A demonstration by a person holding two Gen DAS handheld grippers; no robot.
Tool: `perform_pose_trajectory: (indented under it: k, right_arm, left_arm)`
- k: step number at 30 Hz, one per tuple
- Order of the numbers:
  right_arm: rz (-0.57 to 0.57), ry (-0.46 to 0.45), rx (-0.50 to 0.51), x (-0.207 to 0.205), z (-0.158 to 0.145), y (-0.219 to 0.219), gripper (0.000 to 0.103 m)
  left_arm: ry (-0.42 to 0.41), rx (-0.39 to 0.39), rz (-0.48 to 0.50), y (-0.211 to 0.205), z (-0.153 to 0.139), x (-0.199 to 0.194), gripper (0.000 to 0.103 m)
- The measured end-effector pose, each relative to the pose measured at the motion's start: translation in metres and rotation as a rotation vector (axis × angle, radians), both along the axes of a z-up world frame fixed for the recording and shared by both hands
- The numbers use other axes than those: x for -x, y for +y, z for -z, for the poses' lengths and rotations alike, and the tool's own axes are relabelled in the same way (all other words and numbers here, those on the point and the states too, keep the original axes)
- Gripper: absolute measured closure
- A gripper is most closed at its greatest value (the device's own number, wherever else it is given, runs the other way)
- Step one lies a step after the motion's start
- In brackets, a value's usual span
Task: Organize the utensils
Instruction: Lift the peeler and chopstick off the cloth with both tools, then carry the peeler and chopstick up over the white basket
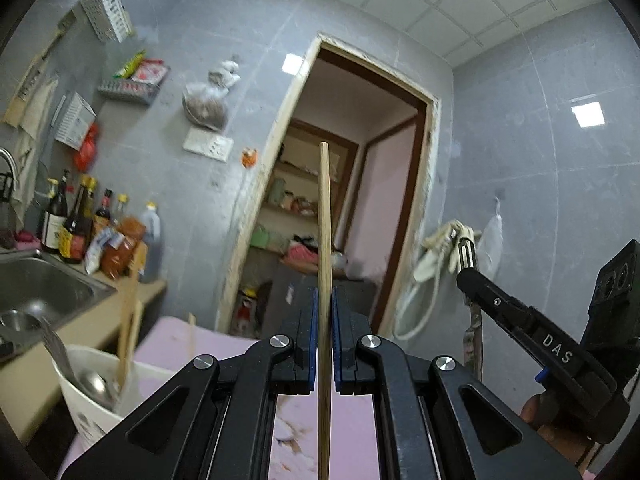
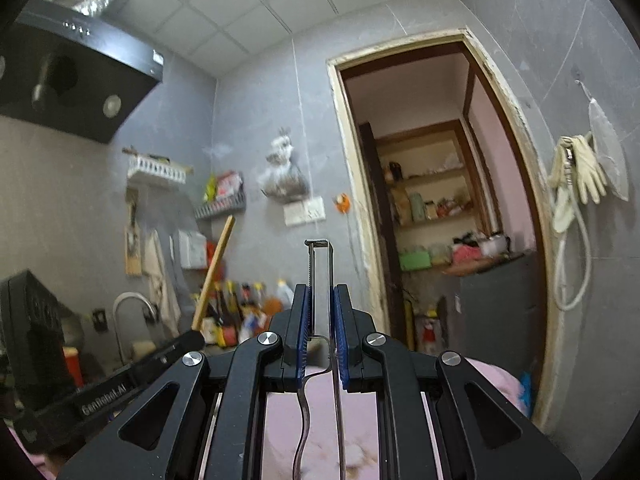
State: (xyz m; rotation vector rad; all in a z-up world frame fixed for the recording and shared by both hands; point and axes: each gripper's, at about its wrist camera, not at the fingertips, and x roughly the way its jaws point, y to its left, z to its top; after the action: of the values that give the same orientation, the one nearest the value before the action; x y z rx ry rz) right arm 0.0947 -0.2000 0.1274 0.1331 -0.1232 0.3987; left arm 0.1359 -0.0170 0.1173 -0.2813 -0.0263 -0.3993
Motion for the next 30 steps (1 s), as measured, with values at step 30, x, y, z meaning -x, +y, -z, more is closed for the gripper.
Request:
perform_pose_trajectory:
  k: [30]
  right_arm:
    - [-0.147,-0.058,-0.058,-0.077,0.040,0.103,0.093]
  left_arm:
    - [0.029,0.350,-0.378,0.170,0.026,-0.050,0.099]
